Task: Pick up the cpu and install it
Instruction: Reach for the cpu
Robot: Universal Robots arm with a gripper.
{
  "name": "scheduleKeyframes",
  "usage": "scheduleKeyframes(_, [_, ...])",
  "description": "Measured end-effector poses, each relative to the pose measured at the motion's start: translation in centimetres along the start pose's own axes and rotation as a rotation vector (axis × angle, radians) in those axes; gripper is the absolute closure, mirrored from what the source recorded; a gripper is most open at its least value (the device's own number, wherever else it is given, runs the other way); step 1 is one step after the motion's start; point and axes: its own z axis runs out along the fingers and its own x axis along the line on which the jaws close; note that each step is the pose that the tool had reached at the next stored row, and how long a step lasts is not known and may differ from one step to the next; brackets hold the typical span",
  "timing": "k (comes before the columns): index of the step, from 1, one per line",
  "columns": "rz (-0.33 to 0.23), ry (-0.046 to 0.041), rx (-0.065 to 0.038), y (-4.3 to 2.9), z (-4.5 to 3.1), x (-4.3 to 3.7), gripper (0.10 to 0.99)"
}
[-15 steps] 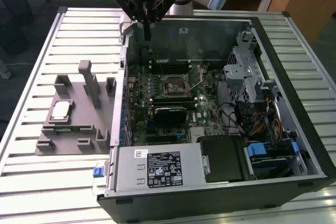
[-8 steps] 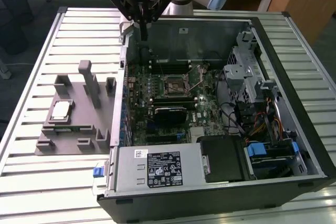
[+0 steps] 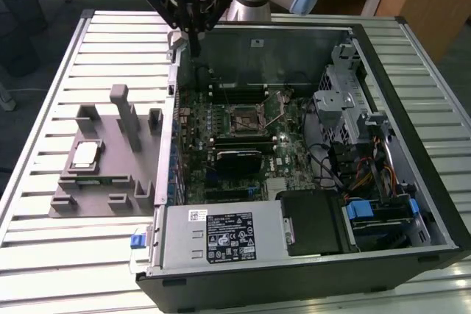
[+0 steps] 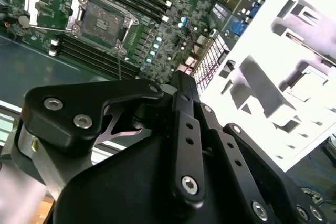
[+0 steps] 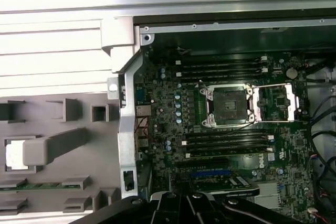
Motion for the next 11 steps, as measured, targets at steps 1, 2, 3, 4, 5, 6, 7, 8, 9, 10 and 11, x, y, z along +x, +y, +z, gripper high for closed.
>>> scheduleKeyframes(1, [0.000,0.0000,0.000,-0.01,0.00,0.13,0.980])
scheduleKeyframes(2, [0.000,-0.0001,0.000,-0.02,-0.01,0.26,0.980])
scheduleKeyframes(3, [0.000,0.0000,0.000,-0.03,-0.01,0.41,0.980])
scheduleKeyframes(4, [0.000,0.0000,0.000,-0.04,-0.02,0.55,0.980])
scheduleKeyframes(5, [0.000,-0.0001,0.000,-0.05,-0.02,0.70,0.980])
scheduleKeyframes(6, [0.000,-0.0001,0.000,-0.06,-0.02,0.84,0.980])
scheduleKeyframes(7, [0.000,-0.0002,0.000,-0.07,-0.03,1.00,0.980])
scheduleKeyframes(8, [0.000,-0.0003,0.000,-0.09,-0.03,1.17,0.980])
scheduleKeyframes(9, [0.000,-0.0003,0.000,-0.10,-0.04,1.33,0.980])
scheduleKeyframes(10, [0.000,-0.0003,0.000,-0.11,-0.05,1.50,0.980])
scheduleKeyframes(11, [0.000,-0.0003,0.000,-0.13,-0.05,1.66,0.980])
